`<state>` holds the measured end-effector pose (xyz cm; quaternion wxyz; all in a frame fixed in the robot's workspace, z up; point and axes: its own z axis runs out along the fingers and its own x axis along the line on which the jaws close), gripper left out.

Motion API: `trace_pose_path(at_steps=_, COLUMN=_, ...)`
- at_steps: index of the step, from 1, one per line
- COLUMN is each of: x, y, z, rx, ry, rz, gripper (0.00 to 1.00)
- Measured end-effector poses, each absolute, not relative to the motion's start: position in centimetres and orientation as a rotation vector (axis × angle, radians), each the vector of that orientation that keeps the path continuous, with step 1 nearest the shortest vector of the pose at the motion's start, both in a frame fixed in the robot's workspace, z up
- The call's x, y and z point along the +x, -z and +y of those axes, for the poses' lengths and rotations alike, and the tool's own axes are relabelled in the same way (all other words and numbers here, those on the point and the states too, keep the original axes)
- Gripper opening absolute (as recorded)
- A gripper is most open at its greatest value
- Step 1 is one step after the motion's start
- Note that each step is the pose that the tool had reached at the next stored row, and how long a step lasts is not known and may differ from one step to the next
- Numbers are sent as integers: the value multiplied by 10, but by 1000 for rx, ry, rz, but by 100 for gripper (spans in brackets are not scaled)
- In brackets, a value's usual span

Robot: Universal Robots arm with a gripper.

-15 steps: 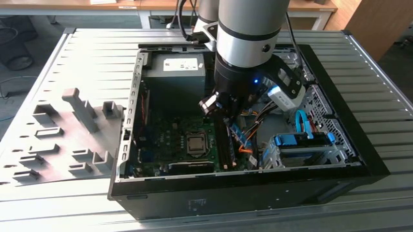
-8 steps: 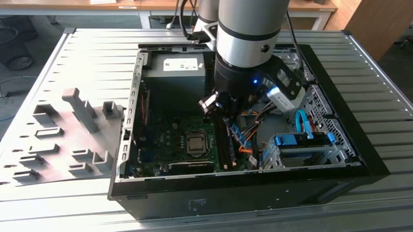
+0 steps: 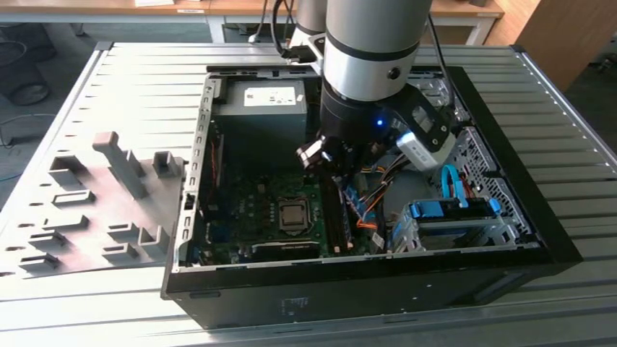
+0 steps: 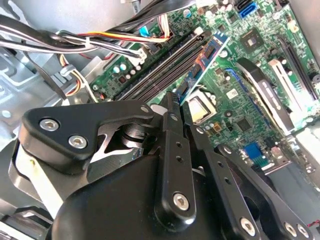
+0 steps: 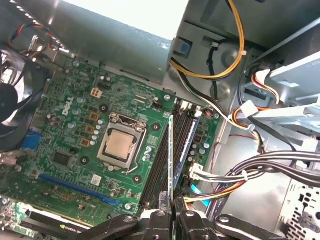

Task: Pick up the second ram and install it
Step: 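Insert the second ram into the second slot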

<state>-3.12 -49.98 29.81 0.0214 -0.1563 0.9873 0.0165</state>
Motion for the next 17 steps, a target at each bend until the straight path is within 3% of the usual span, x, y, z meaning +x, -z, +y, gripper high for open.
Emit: trace_pose_path(at_steps=17, x=-31, y=-297, z=-500, rx=-111, ry=-43, rz=3093, gripper=14)
